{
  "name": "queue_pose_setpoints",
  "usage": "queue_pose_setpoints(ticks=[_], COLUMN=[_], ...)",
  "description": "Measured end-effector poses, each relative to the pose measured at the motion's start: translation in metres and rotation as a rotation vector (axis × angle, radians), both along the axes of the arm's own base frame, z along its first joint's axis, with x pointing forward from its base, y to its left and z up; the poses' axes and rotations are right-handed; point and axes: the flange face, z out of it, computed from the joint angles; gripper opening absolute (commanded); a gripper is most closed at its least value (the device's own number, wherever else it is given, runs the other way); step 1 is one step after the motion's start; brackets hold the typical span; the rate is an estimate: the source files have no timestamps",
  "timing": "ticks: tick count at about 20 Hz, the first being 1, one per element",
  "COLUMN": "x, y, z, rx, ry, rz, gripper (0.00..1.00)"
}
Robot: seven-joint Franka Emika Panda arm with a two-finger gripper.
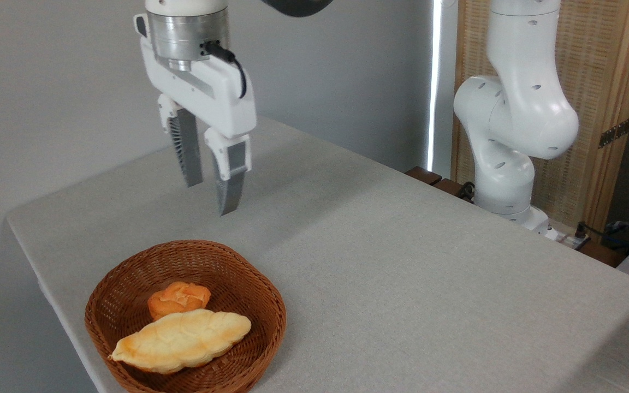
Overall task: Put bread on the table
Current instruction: 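Move the open gripper down over the long bread roll in the basket, then lower the gripper fingers around the long bread roll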
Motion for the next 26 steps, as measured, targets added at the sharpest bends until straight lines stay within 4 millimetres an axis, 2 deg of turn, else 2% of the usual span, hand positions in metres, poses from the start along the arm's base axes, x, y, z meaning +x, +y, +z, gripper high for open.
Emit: queue_pose_setpoints(ticks=[3,6,7,10,16,22,26], x=[0.016,0.032,0.036,0.043,0.048,0.06,0.061], y=[-0.017,-0.047,-0.052,-0.044,-0.029,-0.023,-0.012], z=[-0.012,-0.04,-0.049,-0.068,-0.075,-0.123,-0.136], rx=[-0.003,-0.005,0.003,0.112,0.218,0.216,0.264], ry=[-0.059,-0.094,-0.105,-0.131,-0.167,-0.246,-0.253], rz=[-0.021,-0.057,-0.064,-0.099,-0.129,-0.149,-0.204], gripper=[1.0,1.0,1.0,1.0,1.0,1.0,1.0])
